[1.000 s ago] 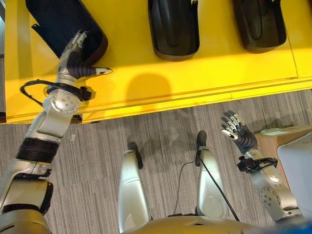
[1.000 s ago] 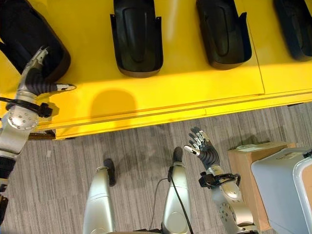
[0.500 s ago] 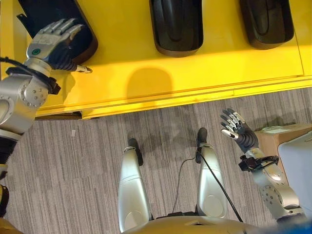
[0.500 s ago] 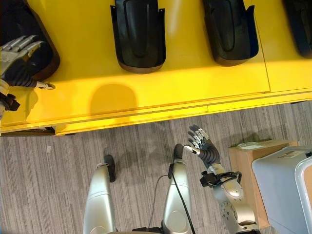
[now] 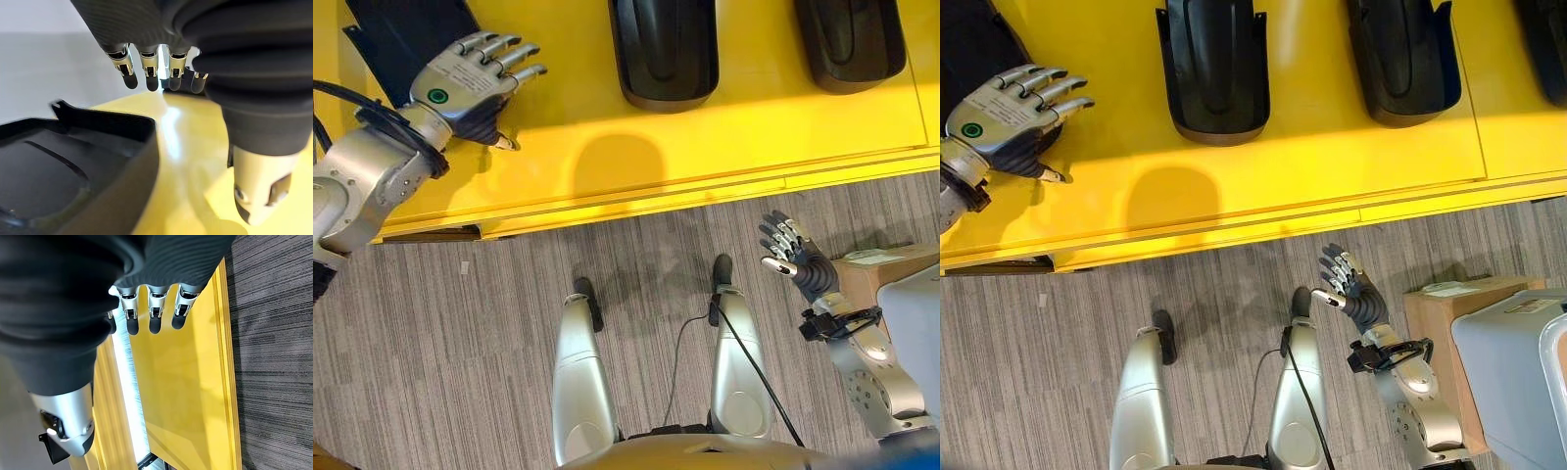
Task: Move parts from the plastic box to the shelf.
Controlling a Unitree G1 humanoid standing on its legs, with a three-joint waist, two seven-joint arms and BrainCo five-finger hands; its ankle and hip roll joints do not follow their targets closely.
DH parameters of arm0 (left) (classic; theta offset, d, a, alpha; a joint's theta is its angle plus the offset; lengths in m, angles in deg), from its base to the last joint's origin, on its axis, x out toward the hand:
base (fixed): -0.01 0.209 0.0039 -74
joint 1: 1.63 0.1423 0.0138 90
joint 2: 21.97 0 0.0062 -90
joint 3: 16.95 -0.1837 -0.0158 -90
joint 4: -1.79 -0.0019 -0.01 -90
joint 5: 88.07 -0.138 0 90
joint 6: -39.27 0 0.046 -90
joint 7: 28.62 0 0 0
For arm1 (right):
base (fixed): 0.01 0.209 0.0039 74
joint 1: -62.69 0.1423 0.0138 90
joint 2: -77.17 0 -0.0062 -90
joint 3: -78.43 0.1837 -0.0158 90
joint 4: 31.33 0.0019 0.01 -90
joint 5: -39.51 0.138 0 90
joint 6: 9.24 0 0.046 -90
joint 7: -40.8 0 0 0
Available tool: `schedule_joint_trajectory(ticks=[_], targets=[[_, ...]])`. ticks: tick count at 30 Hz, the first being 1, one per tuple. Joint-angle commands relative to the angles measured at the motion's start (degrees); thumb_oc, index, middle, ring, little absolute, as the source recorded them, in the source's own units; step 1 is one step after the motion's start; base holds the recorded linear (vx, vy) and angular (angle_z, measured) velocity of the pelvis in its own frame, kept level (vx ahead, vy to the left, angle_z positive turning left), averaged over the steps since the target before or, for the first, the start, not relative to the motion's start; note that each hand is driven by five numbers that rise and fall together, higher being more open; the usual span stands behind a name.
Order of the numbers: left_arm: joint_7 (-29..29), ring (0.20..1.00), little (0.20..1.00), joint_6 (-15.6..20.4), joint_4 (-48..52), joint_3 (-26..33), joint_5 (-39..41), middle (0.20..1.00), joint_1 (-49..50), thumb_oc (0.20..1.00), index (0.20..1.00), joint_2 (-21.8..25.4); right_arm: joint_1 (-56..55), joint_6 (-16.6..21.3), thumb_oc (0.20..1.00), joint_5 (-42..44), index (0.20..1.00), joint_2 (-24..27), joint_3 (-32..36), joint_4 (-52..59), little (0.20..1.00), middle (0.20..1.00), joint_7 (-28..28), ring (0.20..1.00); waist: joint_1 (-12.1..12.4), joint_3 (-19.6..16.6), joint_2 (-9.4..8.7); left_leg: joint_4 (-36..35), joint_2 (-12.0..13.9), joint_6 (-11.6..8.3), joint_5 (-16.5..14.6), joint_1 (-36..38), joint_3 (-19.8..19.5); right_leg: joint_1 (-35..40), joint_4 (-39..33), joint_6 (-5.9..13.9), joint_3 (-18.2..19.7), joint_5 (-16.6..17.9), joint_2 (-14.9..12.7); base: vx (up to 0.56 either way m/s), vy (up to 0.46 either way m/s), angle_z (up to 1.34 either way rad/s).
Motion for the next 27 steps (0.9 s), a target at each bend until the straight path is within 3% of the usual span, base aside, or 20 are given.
schedule_joint_trajectory(ticks=[1,12,19,27], targets=[[-1.1,1.0,1.0,0.6,2.1,-1.3,-1.1,1.0,-3.2,1.0,1.0,3.2,-1.3,3.1,1.0,0.1,1.0,1.7,5.0,3.6,1.0,1.0,0.7,1.0,-0.1,-2.5,1.07,-3.7,-0.8,1.58,0.2,2.6,2.1,0.5,10.9,-1.68,1.1,-10.2,-1.1,0.0,0.0,0.0],[0.4,1.0,1.0,1.6,1.3,0.3,-0.5,1.0,-2.2,1.0,1.0,3.0,-1.3,3.6,1.0,-0.1,1.0,1.7,5.2,4.2,1.0,1.0,1.3,1.0,0.2,-2.6,1.25,-3.5,-0.8,1.48,0.2,2.6,2.1,0.5,11.4,-1.7,1.3,-10.5,-1.0,0.0,0.0,0.0],[-0.8,1.0,1.0,3.4,9.3,8.8,1.6,1.0,6.2,1.0,1.0,4.6,-1.9,3.6,1.0,-0.6,1.0,1.3,5.7,4.3,1.0,1.0,1.1,1.0,1.2,-2.7,1.26,-3.4,-0.9,1.46,0.2,2.6,1.8,0.6,11.4,-1.85,1.2,-10.6,-1.0,0.0,0.0,0.0],[-3.4,1.0,1.0,3.2,10.5,13.8,2.5,1.0,13.6,1.0,1.0,5.0,-2.3,3.1,1.0,-1.1,1.0,1.3,6.1,4.6,1.0,1.0,1.3,1.0,1.3,-2.5,1.47,-3.5,-0.9,1.48,0.1,2.8,2.0,0.7,11.4,-1.91,1.4,-10.6,-1.0,0.0,0.0,0.0]])
